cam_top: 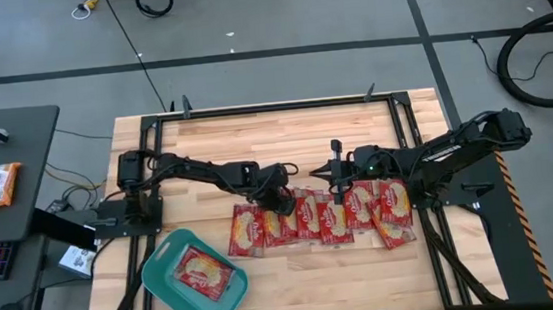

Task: Sort popcorn bags into baskets
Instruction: Put the popcorn bag into the blue bin

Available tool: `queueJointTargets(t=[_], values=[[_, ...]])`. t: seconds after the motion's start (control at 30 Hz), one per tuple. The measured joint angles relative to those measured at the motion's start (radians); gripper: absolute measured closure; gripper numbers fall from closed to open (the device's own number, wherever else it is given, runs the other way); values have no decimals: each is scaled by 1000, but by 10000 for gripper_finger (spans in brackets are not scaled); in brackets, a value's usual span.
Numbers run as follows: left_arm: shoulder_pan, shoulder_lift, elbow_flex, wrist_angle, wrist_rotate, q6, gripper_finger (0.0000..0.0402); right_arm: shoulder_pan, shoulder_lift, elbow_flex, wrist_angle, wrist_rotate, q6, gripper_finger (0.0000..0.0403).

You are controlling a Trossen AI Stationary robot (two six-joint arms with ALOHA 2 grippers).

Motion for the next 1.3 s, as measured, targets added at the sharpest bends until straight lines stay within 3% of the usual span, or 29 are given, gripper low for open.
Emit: queueJointTargets(t=[0.37, 0.6, 0.87, 1.0, 1.3], values=[[1, -1, 0, 26, 9, 54, 391, 0, 0, 0, 1, 0, 0, 383], [23, -77, 0, -31, 73, 69, 396, 0, 0, 0, 0, 0, 0, 383], [42, -256, 0, -239, 25, 202, 398, 0, 0, 0, -2, 0, 0, 383], [37, -343, 0, -377, 109, 298, 399, 1, 0, 0, 1, -1, 0, 383], [-22, -538, 0, -648, 168, 399, 399, 6, 0, 0, 2, -18, 0, 383]])
